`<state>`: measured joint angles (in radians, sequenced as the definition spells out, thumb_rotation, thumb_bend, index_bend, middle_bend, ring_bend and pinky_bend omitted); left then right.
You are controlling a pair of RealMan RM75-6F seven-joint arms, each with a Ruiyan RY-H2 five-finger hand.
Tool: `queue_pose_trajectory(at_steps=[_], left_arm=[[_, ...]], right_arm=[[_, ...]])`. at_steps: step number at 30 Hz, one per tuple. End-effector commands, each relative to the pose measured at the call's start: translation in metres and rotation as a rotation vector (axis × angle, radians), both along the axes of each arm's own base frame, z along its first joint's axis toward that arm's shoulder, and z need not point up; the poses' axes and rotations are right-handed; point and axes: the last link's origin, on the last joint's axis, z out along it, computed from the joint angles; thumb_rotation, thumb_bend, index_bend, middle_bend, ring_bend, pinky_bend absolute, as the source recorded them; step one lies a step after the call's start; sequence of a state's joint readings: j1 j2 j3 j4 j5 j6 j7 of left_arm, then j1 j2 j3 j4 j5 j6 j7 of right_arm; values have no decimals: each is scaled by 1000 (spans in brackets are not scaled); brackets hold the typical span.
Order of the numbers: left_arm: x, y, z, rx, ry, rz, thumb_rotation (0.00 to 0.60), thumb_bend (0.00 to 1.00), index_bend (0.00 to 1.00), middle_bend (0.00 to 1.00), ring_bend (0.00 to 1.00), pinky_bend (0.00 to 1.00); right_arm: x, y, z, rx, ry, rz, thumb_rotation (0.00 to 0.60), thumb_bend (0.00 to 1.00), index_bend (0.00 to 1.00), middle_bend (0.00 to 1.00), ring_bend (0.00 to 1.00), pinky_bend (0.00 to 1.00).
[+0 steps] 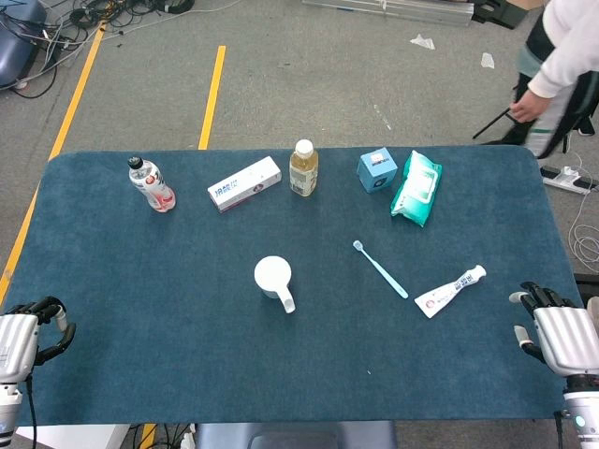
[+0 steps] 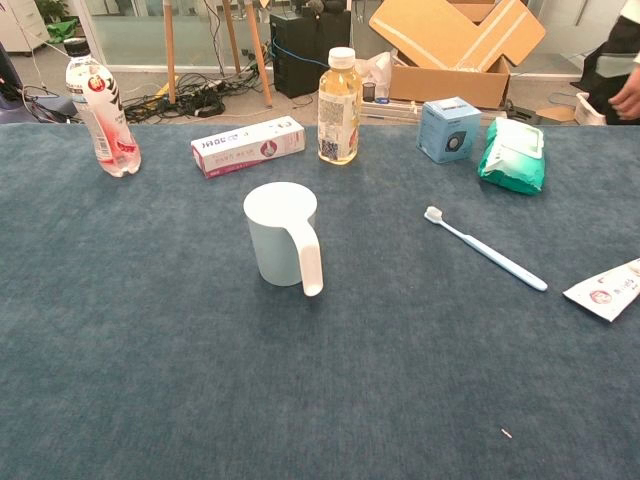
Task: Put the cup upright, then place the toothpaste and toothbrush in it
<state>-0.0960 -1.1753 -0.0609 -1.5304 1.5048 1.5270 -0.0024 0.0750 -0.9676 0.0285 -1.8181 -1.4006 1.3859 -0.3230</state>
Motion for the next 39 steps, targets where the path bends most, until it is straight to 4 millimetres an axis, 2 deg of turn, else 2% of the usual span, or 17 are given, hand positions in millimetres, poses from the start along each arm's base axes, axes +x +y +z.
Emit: queue_pose_trajectory(at_steps=[1, 11, 17, 28, 34, 39], left_arm=[[-2, 2, -3, -12, 5, 11, 600, 355, 570, 474, 542, 520], [-2, 3, -6, -20, 3, 13, 600, 356, 570, 474, 542, 520], [-1, 0, -5, -18, -2, 1, 600, 355, 570, 474, 542, 520], [2, 0, -7, -33, -4, -12, 600, 355, 570, 474, 542, 520], [3, -1, -7, -32, -6, -15, 600, 356, 570, 474, 542, 520], [3, -2, -5, -29, -12, -15, 600, 356, 570, 474, 542, 520]], right_arm=[[0, 0, 1, -6, -2, -1, 600, 323, 353, 235, 262, 437], [0, -4, 2, -17, -20, 6, 600, 323, 353, 232, 256, 437], [11, -12, -3, 17, -6, 78, 600, 322, 353, 183, 193, 401], [57, -42, -9, 111, -11, 284, 600, 312, 348, 117, 118, 312], [90, -67, -23, 196, -12, 416, 600, 290, 339, 31, 13, 263], [120, -91, -42, 260, -29, 505, 600, 287, 335, 0, 0, 213]])
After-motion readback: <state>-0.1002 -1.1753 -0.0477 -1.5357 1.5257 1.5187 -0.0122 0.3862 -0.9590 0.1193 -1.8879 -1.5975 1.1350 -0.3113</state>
